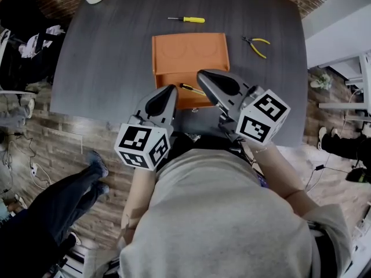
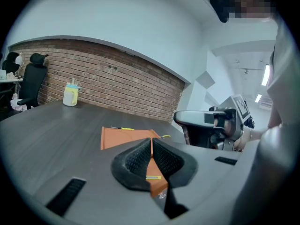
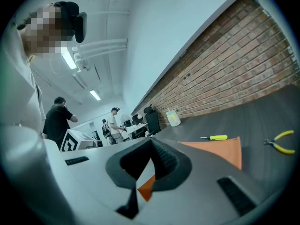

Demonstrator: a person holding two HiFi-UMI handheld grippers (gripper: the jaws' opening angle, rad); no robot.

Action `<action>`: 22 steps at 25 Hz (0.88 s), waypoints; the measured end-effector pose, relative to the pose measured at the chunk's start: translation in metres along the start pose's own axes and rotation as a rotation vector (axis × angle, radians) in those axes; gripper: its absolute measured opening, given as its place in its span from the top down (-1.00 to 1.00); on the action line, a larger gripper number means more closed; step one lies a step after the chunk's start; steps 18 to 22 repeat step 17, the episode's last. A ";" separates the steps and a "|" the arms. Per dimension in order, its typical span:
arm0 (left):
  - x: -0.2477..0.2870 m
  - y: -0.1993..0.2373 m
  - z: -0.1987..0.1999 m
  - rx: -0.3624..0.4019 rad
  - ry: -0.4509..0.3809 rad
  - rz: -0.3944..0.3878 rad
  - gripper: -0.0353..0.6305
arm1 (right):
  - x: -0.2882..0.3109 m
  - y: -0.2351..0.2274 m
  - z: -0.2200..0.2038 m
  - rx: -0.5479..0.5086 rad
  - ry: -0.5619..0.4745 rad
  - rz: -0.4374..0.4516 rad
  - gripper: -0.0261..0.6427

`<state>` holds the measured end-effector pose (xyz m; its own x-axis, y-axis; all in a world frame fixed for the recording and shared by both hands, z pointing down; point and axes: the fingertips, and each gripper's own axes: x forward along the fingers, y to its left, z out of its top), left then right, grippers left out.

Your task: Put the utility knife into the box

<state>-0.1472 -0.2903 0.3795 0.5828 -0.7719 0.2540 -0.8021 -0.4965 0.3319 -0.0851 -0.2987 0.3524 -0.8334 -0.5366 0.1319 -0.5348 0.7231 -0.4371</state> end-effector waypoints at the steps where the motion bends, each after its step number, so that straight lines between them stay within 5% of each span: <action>1: 0.000 0.000 -0.001 0.001 0.005 -0.004 0.82 | 0.000 0.000 0.000 -0.002 0.010 0.007 0.91; 22: 0.017 0.000 -0.004 -0.005 0.007 -0.015 0.82 | -0.011 -0.016 0.011 -0.095 0.121 0.038 0.91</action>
